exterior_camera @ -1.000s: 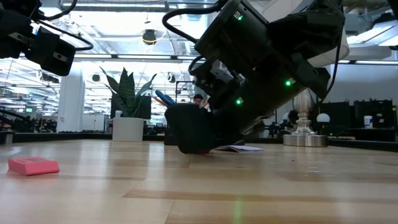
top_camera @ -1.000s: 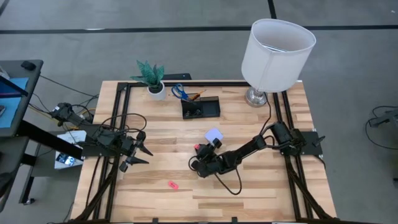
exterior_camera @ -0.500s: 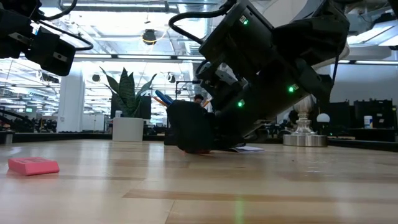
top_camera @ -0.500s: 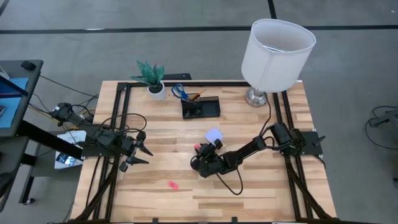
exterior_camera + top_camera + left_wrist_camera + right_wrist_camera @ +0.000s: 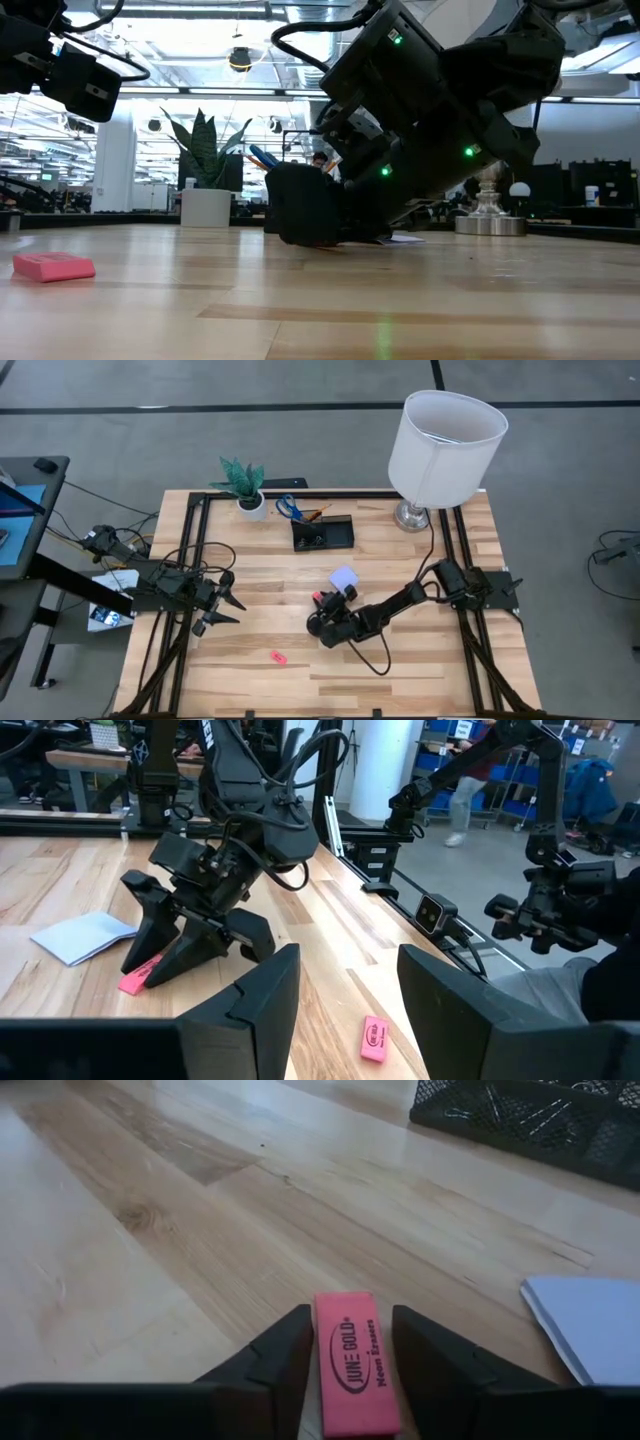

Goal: Pick and place office supplies into organizer
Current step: Put the top pink eraser into the black desk organizer

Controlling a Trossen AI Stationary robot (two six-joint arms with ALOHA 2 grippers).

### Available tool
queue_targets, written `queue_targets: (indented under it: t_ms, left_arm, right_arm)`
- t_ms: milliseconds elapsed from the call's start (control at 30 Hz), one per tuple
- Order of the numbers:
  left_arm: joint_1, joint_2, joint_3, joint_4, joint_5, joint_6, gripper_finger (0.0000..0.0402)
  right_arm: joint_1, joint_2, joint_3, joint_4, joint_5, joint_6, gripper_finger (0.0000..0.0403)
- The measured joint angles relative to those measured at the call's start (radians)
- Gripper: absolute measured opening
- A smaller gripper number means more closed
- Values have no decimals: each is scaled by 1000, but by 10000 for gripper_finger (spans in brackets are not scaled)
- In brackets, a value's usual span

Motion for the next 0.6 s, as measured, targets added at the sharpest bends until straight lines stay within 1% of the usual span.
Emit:
queue_targets:
  t_ms: [67, 367, 600]
  left_arm:
    - [0, 0, 0, 0, 0, 0, 163]
    - [0, 0, 0, 0, 0, 0, 163]
    - [0, 0, 0, 0, 1, 0, 163]
  right_arm:
    - [1, 9, 0, 16, 19, 2, 131]
    - [2, 11, -1, 39, 24, -25, 104]
    - [2, 11, -1, 41, 24, -28, 96]
